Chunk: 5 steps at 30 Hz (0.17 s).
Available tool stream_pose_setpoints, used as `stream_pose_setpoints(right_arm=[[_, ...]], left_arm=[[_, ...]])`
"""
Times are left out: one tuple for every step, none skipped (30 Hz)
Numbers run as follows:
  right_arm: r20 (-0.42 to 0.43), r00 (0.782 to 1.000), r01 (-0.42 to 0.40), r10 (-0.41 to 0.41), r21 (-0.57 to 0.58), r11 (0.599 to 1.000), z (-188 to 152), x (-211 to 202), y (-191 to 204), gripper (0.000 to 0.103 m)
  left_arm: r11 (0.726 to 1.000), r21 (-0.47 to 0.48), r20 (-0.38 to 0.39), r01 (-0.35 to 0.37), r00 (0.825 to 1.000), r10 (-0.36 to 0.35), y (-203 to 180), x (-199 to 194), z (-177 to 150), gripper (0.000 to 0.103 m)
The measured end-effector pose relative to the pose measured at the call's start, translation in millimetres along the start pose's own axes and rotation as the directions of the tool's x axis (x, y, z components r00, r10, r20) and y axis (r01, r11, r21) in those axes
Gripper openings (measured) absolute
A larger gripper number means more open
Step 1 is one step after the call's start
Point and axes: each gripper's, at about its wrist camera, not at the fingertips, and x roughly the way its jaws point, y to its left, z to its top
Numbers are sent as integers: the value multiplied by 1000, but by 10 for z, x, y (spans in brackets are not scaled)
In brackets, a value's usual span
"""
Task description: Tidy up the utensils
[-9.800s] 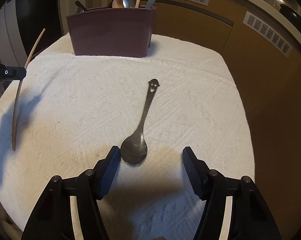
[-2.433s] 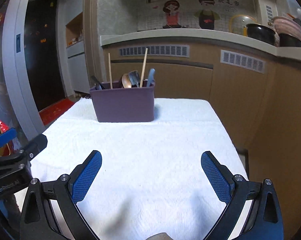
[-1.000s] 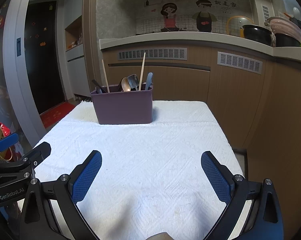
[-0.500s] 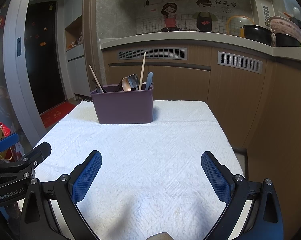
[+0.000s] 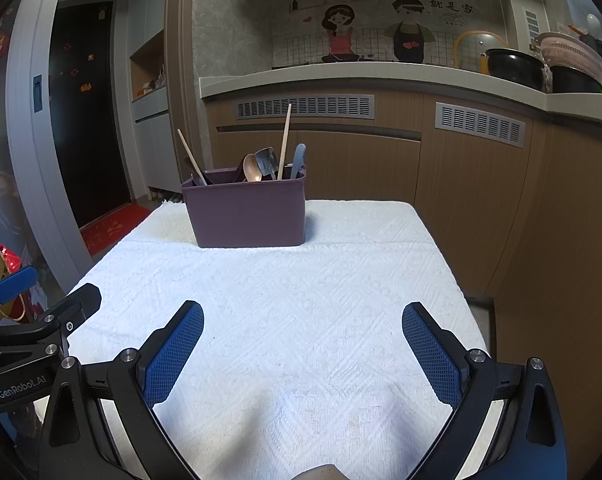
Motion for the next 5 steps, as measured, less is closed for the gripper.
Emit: stream_pose_setpoints(right_arm=[[-1,1000,0,0,0,1000,1,3,-1,99],[-1,1000,0,0,1,1000,-1,3,-3,99],[-2,1000,-1,1,2,1000,-2,6,-4,99],[-6,1000,-3,3,4,1000,-5,13,-6,100],[-12,1000,-4,4,6,1000,-17,31,-14,100]], left_arm=[[1000,-1,-2,-2,1000,2,0,-2,-6,103],[1000,-1,-2,-3,1000,3,-4,0,-3,103],[1000,-1,-3,-7,1000,7,-3,6,0,103],[1000,1,-9,-11,1000,11,-9,19,-9,103],[1000,0,-22,-9,1000,9,-15,54,-16,103]])
